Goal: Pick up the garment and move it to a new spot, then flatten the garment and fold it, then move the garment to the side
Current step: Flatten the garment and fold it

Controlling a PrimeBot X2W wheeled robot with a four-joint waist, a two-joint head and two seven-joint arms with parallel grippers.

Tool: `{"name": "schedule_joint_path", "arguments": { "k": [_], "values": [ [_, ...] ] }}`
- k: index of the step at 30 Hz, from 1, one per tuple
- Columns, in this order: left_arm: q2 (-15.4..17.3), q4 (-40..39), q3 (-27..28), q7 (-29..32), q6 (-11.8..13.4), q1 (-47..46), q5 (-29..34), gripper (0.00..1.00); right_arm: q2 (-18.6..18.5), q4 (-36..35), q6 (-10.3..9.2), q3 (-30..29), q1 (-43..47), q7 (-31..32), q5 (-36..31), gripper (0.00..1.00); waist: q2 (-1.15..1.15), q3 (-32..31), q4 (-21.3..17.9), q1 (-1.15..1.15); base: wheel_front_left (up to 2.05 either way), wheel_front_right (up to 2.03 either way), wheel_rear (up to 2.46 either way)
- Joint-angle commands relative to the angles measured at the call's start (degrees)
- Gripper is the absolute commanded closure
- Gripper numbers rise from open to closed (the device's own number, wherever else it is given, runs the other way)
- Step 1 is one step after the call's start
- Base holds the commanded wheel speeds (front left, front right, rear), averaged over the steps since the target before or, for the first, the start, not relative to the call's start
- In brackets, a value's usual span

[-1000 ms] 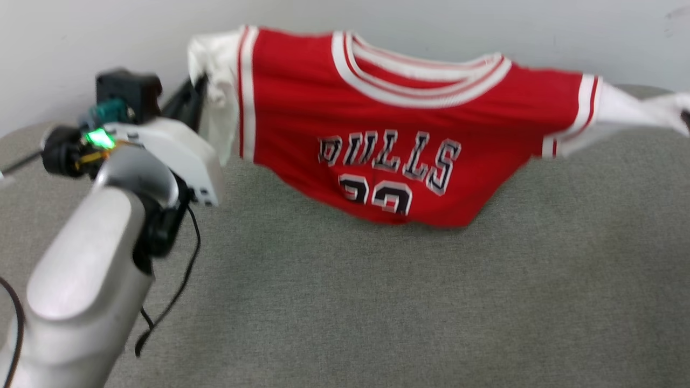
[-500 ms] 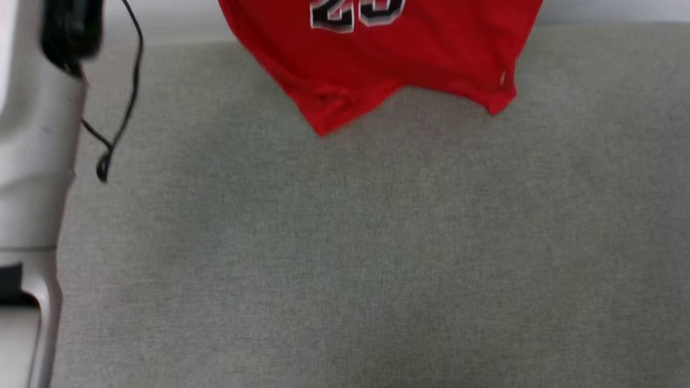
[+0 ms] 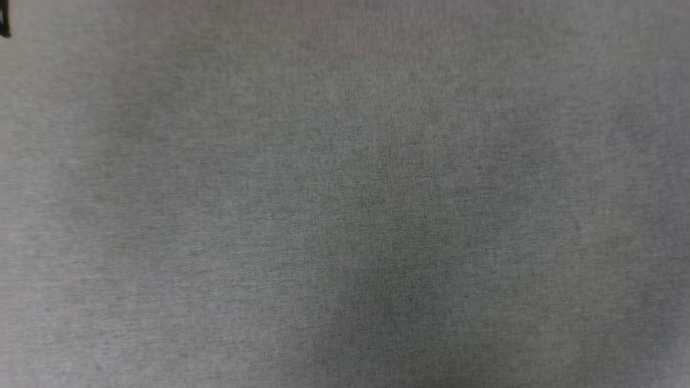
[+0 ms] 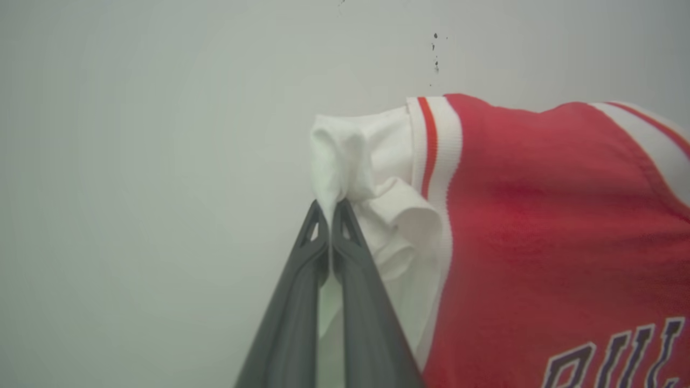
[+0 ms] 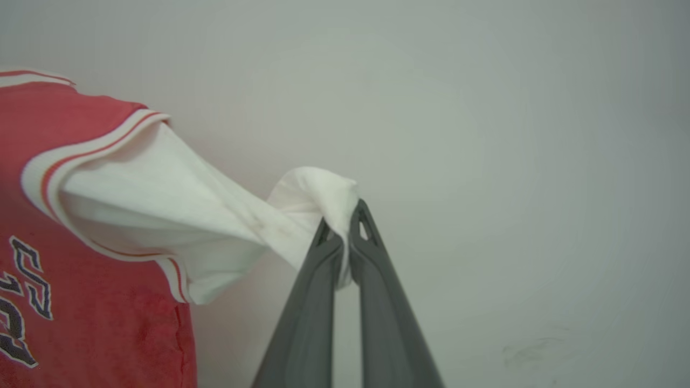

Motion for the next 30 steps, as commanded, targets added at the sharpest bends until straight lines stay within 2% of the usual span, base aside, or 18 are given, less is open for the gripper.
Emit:
{"name": "schedule_joint_path", "arguments": {
  "k": [1, 9, 15, 21, 26, 30],
  "values": [
    [0.35, 0.96, 0.14, -0.76, -0.22, -0.73, 0.10, 1.00, -0.25, 1.39, -0.10, 0.59, -1.23, -0.82, 0.34, 1.00, 0.00, 2.62, -0.71, -0.01, 0.00, 0.00, 0.00],
    [-0.63, 5.18, 0.66, -3.12, -1.12, 0.56, -1.34, 1.00, 0.83, 7.51, -0.10, 5.60, -3.94, -4.34, 2.99, 1.00, 0.00, 6.32, -0.84, -0.01, 0.00, 0.00, 0.00],
    [-1.48, 8.10, 1.78, -4.56, -2.16, 4.01, -3.04, 1.00, 1.47, 11.80, -0.10, 9.66, -3.10, -5.98, 5.30, 1.00, 0.00, 6.28, -0.72, -0.01, 0.00, 0.00, 0.00],
    [-1.83, 8.97, 4.01, -5.32, -3.74, 11.25, -5.06, 1.00, 0.87, 13.72, -0.10, 14.21, 1.51, -6.89, 8.98, 1.00, 0.00, 2.53, -0.41, -0.01, 0.00, 0.00, 0.00],
    [-2.11, 5.75, 6.74, -5.41, -4.26, 19.81, -5.63, 1.00, -0.39, 12.71, -0.10, 17.65, 8.32, -6.85, 12.23, 1.00, 0.00, -1.92, 0.22, -0.01, 0.00, 0.00, 0.00],
    [-2.59, 0.88, 10.05, -5.44, -4.06, 32.03, -5.37, 1.00, -1.90, 10.69, -0.10, 20.32, 17.81, -6.54, 15.68, 1.00, 0.00, -7.20, 0.79, -0.01, 0.00, 0.00, 0.00]
  ]
}}
